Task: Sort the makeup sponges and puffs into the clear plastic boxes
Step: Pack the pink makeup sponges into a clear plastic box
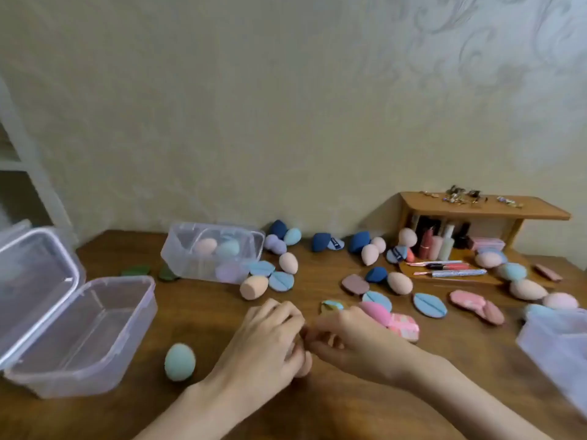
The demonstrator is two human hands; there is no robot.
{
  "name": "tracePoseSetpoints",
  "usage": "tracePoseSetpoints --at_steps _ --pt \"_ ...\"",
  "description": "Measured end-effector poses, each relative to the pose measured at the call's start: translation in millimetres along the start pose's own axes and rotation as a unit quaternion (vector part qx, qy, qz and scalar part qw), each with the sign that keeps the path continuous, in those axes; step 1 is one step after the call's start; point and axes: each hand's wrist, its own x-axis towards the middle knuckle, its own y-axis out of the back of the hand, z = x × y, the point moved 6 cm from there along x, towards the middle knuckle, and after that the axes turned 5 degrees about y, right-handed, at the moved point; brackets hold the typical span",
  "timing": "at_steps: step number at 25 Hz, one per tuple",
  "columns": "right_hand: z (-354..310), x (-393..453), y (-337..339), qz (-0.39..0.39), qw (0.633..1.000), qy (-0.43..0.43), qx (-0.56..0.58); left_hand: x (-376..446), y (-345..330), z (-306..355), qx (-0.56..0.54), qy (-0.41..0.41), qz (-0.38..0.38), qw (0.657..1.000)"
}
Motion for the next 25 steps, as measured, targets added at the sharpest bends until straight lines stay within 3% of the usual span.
tracePoseSetpoints --at_steps 3,7,13,16,20,25 --pt "-11 17 -30 0.017 0.997 0.016 -0.068 -30 -18 -18 0.026 0.046 -0.027 0.998" --pt "-29 18 -46 0.051 0.996 -0.016 -0.075 -68 -4 -33 0.05 0.088 -0.056 0.993" --pt "-30 6 -62 0.023 0.983 -0.143 -0.111 -107 45 -78 0.074 0.195 0.045 0.977" --pt "-55 18 -59 0.055 0.989 -0.096 -0.1 -115 64 -112 0.11 0.262 0.054 0.957" --pt "-98 46 -70 0.03 0.998 -0.038 0.044 -122 63 -144 0.116 0.343 0.017 0.932" --pt "-118 77 -99 -0.008 0.996 0.009 0.09 -129 58 -151 0.055 0.345 0.035 0.936"
